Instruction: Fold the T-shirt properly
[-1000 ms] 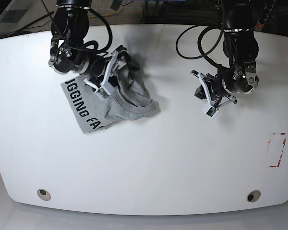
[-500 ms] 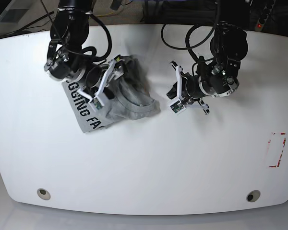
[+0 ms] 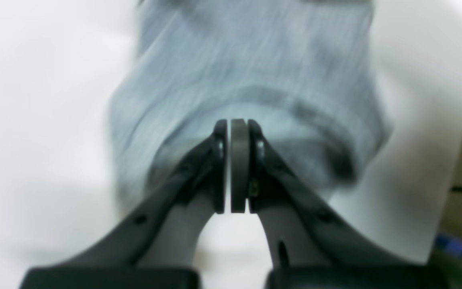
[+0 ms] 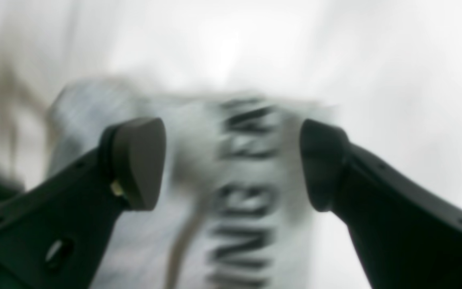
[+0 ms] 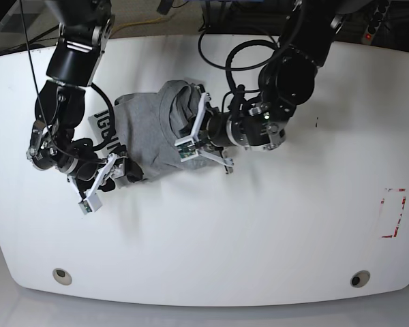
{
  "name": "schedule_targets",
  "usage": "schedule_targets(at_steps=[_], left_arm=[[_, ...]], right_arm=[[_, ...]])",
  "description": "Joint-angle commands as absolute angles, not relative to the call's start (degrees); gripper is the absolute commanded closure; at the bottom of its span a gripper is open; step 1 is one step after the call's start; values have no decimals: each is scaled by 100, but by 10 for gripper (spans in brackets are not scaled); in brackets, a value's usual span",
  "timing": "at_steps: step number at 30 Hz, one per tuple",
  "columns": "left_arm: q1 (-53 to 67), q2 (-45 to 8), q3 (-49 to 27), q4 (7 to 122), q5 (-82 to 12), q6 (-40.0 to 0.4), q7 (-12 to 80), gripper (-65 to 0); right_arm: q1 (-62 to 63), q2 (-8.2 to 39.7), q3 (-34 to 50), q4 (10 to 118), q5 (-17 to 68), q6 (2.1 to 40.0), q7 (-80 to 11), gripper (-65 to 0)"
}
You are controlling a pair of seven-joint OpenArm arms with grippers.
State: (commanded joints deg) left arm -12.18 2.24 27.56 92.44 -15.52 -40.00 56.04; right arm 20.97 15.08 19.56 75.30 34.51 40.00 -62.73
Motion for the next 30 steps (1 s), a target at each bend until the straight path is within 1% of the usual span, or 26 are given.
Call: schedule_targets(at_steps=[3,5,6,7,12,15,18,23,25,27,30], left_arm=[[-1323,400,2870,8831,-1552,-4000,5604,-6],[-1323,479,2958,8637,-1552,-4000,5604,-6],[-1332,505,2985,8567,-1543,-4000,5604,-6],[-1332,505,3029,8426,-1534,-4000,5604,-6],[-1305,514,3020,8022,-1235,-4000,5596,-6],[-1297,435,2976,7952,-1182,-4000,5508,-6],[-1314,101,2993,7925,-1147,-4000,5358,-6],[-1552,-242,2976,7837,-1165,-4000,5314,-6],[-1736,-435,2967,7873,-1182,-4000,5314,-6],[-1868,-585,2914,7978,-1182,-4000,5341,-6],[-1921,-866,2589,8532,-1191,-4000,5349,-6]], right_arm=[[2484,1640,1956,6879,3064,4000,-5886,-315],[2659,1648,1956,6633,2607,4000,-5657,-249],[2721,1648,1956,6563,2413,4000,-5552,-230],[2782,1622,1956,6466,2035,4000,-5349,-205],[2835,1446,1956,6158,453,4000,-4505,-203],[2686,1376,1956,6149,-84,4000,-4198,-201],[2484,1376,1956,6149,-127,4000,-4145,-200],[2167,1367,1956,6211,-127,4000,-4171,-197],[1956,1341,1956,6536,-127,4000,-4233,-197],[1727,1200,1956,6941,-154,4000,-4453,-197],[1473,1033,1956,7741,-154,4000,-4822,-197]])
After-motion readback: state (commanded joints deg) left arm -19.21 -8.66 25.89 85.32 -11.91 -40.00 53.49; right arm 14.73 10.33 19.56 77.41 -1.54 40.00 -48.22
